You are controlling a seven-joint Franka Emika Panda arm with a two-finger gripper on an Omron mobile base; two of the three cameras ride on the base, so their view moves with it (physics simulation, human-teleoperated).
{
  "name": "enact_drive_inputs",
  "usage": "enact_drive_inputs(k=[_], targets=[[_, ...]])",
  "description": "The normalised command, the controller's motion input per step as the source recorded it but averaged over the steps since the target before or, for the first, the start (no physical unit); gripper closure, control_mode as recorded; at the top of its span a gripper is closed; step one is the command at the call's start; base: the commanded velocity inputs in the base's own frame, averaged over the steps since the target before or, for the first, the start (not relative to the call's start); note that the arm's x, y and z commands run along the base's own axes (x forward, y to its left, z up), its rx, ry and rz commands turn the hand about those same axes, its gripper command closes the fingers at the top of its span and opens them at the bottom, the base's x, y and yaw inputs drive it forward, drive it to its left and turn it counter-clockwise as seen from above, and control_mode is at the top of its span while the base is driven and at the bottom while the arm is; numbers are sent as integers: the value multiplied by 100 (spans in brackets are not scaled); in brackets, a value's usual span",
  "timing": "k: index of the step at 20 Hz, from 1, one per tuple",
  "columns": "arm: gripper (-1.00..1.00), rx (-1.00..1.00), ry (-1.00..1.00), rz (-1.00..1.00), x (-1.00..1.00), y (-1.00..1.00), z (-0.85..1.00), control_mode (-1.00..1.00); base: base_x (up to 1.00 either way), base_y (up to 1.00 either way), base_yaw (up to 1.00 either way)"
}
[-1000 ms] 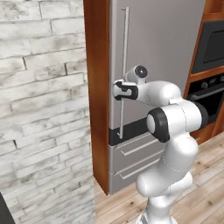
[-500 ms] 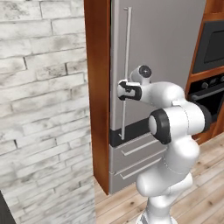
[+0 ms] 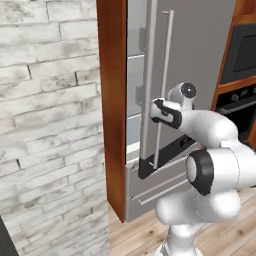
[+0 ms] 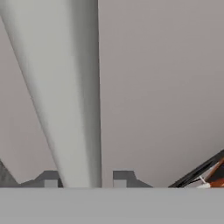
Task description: Retrieve a lemon from the fridge and place it on the cutting board with the fish.
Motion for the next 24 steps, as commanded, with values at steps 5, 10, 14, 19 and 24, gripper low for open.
enact_drive_inputs(k=[5,10,14,19,24], targets=[[100,18,7,0,-92,-100,31,-100,0,0,0],[100,12,9,5,-91,-100,53,-100,0,0,0],[100,7,8,9,-100,-100,56,-100,0,0,0],[100,8,6,11,-90,-100,35,-100,0,0,0],[100,4,6,4,-44,-91,12,-100,0,0,0]])
